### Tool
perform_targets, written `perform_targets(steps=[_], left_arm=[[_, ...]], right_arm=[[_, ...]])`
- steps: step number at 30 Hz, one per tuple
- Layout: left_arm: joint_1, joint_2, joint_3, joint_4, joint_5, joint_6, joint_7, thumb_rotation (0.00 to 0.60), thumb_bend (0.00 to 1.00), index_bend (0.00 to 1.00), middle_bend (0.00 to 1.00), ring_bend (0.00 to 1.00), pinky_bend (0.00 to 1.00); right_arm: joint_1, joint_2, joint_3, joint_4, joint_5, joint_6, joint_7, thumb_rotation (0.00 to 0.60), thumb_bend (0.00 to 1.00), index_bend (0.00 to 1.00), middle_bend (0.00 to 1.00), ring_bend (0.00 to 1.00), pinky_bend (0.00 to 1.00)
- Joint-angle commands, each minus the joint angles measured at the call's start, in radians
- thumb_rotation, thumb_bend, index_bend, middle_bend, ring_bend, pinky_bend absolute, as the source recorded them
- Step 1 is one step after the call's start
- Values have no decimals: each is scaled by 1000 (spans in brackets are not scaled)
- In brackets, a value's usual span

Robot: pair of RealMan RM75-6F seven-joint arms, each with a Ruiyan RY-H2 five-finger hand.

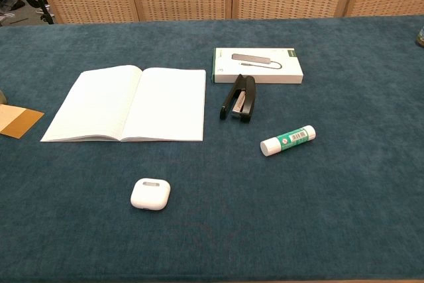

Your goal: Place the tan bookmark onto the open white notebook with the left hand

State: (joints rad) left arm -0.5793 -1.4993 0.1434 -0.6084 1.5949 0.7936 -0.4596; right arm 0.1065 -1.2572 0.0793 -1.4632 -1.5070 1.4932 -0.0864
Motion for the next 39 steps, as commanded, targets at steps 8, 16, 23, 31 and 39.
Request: perform_targets(steps=[8,16,23,31,39], left_arm=[[-1,6,-12,-4,-10,14,-2,600,377,352,199,88,58],[-4,13,-33,-8,-27,28,17,600,387,352,200,88,58],[-3,5,-68,8,-44,87,81,600,390,352,200,88,58],[-6,-32,-109,39,-41,218,127,600,390,352,200,88,58],[-32,-86,-108,111,10,345,124,600,388,351,199,88,58]], right_arm=[[0,-1,0,1,0,0,1,600,131,382,63,0,0],[0,0,1,0,-1,2,2,600,131,382,63,0,0],[0,0,0,-1,-2,2,3,600,131,382,63,0,0],[-1,1,1,-3,-3,6,7,600,131,382,63,0,0],[-2,2,2,-4,-3,10,10,600,131,382,63,0,0]])
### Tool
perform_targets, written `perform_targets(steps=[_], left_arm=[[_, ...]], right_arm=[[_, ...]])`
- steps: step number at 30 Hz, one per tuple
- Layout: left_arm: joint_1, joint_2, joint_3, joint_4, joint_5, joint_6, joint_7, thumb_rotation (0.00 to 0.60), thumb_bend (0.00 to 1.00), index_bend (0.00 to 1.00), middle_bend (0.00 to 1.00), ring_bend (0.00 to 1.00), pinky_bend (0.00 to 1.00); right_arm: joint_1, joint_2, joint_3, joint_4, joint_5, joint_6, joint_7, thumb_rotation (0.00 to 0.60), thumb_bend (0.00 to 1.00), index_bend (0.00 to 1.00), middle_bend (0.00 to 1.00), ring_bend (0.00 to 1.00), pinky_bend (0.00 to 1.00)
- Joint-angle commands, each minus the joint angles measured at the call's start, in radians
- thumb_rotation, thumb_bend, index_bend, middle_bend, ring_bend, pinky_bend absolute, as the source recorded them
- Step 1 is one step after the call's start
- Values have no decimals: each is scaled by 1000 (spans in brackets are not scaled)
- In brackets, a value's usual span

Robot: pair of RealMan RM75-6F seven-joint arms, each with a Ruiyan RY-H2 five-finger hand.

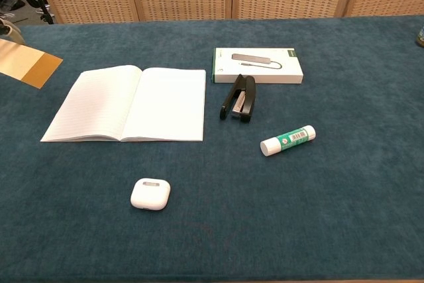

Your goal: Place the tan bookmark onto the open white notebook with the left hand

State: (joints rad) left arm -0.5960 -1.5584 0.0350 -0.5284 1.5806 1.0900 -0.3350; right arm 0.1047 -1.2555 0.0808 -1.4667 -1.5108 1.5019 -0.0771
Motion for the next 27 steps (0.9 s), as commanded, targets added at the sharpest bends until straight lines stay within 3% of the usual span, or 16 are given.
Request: perform_targets(steps=[1,17,27], left_arm=[[-19,-35,0,39,28,57,-4,600,388,352,199,88,58],[-100,-136,24,170,103,190,-46,600,387,352,199,88,58],[-158,-189,82,248,171,223,-63,600,386,352,200,88,58]], right_arm=[[-1,1,1,-2,1,2,2,600,131,382,63,0,0],[-2,7,6,1,8,2,18,600,131,382,63,0,0],[-7,13,15,4,19,10,28,600,131,382,63,0,0]])
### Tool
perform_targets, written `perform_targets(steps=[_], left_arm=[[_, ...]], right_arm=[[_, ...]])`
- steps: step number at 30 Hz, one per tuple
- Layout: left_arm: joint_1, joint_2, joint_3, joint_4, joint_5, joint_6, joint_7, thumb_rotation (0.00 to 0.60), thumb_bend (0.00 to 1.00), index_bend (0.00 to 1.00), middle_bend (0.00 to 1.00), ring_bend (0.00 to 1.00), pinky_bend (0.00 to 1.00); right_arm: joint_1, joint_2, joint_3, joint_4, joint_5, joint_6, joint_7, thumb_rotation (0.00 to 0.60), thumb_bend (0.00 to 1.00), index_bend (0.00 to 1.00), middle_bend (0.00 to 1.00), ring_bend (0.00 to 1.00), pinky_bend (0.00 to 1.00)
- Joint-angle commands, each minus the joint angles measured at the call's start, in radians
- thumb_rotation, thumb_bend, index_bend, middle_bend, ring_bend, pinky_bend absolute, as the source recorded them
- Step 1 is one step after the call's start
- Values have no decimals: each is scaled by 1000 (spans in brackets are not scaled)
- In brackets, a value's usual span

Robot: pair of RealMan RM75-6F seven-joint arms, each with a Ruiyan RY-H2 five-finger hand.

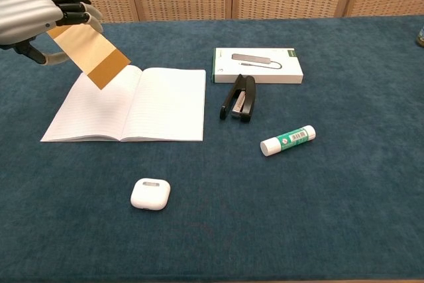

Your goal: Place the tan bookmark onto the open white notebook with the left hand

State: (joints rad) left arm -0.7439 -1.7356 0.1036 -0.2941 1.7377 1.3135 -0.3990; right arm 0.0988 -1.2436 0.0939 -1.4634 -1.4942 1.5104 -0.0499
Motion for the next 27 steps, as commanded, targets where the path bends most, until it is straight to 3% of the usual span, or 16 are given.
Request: perform_targets(steps=[1,27], left_arm=[[-15,-17,20,20,20,-2,3,600,386,352,200,88,58],[-102,-102,82,117,70,19,-48,600,376,352,199,88,58]], right_arm=[[-2,2,2,1,4,3,2,600,131,382,63,0,0],[-23,19,14,22,33,18,25,600,131,382,63,0,0]])
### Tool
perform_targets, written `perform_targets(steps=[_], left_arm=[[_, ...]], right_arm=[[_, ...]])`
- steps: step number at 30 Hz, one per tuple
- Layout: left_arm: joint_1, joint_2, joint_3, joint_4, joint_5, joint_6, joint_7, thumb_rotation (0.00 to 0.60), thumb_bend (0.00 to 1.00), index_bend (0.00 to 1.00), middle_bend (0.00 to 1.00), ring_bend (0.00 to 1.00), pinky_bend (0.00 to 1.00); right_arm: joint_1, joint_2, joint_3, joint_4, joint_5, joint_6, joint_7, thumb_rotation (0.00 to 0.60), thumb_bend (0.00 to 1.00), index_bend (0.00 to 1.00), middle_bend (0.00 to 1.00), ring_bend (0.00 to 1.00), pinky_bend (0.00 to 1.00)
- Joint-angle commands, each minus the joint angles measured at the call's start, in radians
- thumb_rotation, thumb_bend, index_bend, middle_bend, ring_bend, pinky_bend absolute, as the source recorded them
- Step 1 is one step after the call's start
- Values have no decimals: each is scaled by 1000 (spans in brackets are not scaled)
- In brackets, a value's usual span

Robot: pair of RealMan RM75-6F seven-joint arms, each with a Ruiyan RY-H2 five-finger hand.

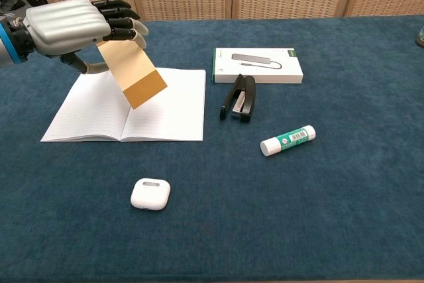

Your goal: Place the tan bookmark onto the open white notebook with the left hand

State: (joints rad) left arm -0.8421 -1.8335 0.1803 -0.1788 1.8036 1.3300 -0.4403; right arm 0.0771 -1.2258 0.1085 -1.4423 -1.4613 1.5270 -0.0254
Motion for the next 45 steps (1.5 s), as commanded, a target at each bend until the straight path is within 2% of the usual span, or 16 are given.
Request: perform_targets(steps=[1,9,18,27,30,35,40,45], left_arm=[[-6,-7,10,3,8,4,-10,600,373,352,200,88,58],[-19,-19,47,27,41,41,-29,600,360,352,200,88,58],[-11,-11,100,57,79,37,-29,600,332,352,200,88,58],[1,-7,110,61,79,17,-13,600,298,340,191,87,58],[4,-9,109,64,75,9,-1,600,265,257,184,85,58],[4,-11,101,63,62,-8,9,600,245,17,165,75,58],[6,-8,82,55,37,-19,2,600,245,0,162,74,58],[18,14,38,-5,-18,-69,-125,600,251,0,121,67,58]], right_arm=[[-3,1,0,3,1,2,1,600,131,382,63,0,0],[-14,4,3,19,15,7,10,600,131,382,63,0,0],[-23,7,11,31,23,18,20,600,131,382,63,0,0],[-24,4,11,30,20,20,13,600,131,382,63,0,0],[-25,2,13,31,22,23,10,600,131,382,63,0,0],[-25,-1,16,36,23,25,11,600,131,382,63,0,0],[-25,-3,17,41,23,24,14,600,131,382,63,0,0],[-25,-4,19,44,22,24,18,600,131,382,63,0,0]])
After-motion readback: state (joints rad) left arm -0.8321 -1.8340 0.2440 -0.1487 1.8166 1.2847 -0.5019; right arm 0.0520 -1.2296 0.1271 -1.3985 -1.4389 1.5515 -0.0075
